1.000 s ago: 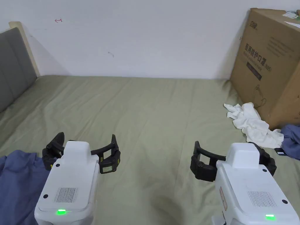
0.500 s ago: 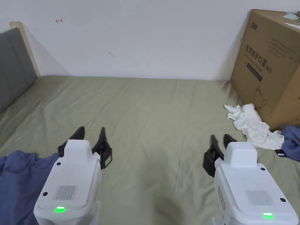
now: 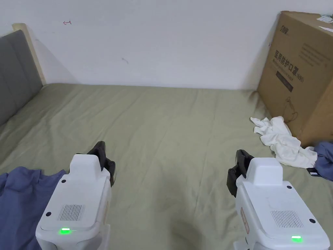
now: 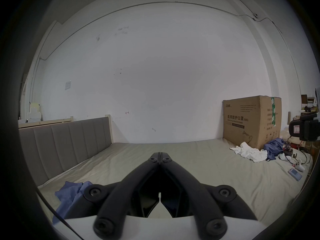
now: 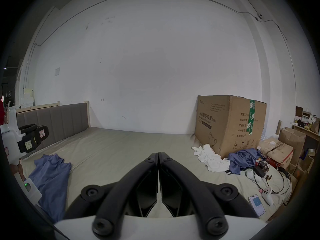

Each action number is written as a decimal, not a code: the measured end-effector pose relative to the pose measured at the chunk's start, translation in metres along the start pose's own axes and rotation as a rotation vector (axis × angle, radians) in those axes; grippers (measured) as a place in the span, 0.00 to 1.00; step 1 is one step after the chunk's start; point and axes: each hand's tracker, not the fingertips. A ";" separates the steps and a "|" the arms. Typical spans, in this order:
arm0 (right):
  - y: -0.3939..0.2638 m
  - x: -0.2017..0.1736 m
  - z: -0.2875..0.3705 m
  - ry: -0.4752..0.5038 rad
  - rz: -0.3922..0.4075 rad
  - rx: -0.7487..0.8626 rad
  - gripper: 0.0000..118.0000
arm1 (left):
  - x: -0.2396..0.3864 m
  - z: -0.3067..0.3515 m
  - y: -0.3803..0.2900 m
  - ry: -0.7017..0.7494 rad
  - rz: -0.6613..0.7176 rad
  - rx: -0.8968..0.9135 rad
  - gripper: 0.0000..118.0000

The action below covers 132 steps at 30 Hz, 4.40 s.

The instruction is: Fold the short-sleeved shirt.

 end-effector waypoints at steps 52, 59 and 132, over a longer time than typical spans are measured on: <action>0.021 -0.217 -0.062 0.546 0.045 0.054 0.00 | -0.261 0.005 -0.051 0.342 0.150 -0.482 0.00; 0.012 -0.197 -0.083 0.477 0.066 0.018 0.00 | -0.253 -0.081 -0.107 0.323 0.241 -0.792 1.00; -0.020 0.086 0.009 -0.065 -0.049 -0.057 0.00 | 0.231 -0.119 -0.125 -0.687 -0.150 -1.013 0.29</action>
